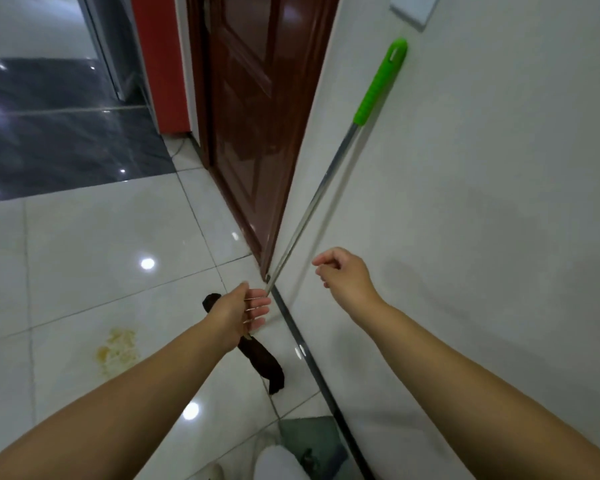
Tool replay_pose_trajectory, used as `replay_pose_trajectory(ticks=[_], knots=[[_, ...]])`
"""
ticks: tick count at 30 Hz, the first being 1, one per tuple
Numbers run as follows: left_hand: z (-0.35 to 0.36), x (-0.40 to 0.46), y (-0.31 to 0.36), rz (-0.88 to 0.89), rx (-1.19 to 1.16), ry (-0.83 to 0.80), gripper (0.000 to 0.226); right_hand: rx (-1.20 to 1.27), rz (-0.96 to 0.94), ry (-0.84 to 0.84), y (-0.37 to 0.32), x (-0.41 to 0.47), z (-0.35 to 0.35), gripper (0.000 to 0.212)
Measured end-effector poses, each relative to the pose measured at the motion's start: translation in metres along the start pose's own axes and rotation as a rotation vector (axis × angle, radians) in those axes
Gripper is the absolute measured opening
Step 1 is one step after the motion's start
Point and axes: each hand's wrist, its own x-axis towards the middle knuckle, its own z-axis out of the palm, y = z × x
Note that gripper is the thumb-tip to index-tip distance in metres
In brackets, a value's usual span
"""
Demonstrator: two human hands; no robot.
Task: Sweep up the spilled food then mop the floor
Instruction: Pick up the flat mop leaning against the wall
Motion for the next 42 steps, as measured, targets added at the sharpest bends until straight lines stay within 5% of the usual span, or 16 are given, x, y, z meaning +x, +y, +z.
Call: replay_pose_trajectory(ticks=[13, 21, 26, 31, 42], knots=[[0.029, 0.058, 0.057, 0.062, -0.199, 0.106, 0.042, -1.184, -0.808, -0.070, -0.071, 0.198, -0.032, 0.036], [0.030, 0.063, 0.044, 0.038, -0.218, 0.174, 0.041, -2.011, -0.820, -0.167, -0.072, 0.215, -0.039, 0.036], [0.026, 0.056, 0.038, 0.049, -0.217, 0.196, 0.042, -2.155, -0.741, -0.172, -0.072, 0.206, -0.033, 0.031], [0.016, 0.051, 0.031, 0.037, -0.224, 0.220, 0.043, -2.217, -0.887, -0.184, -0.071, 0.196, -0.034, 0.015], [-0.029, 0.012, 0.027, 0.051, -0.244, 0.222, 0.041, -2.228, -0.975, -0.126, -0.161, 0.129, -0.007, 0.038]])
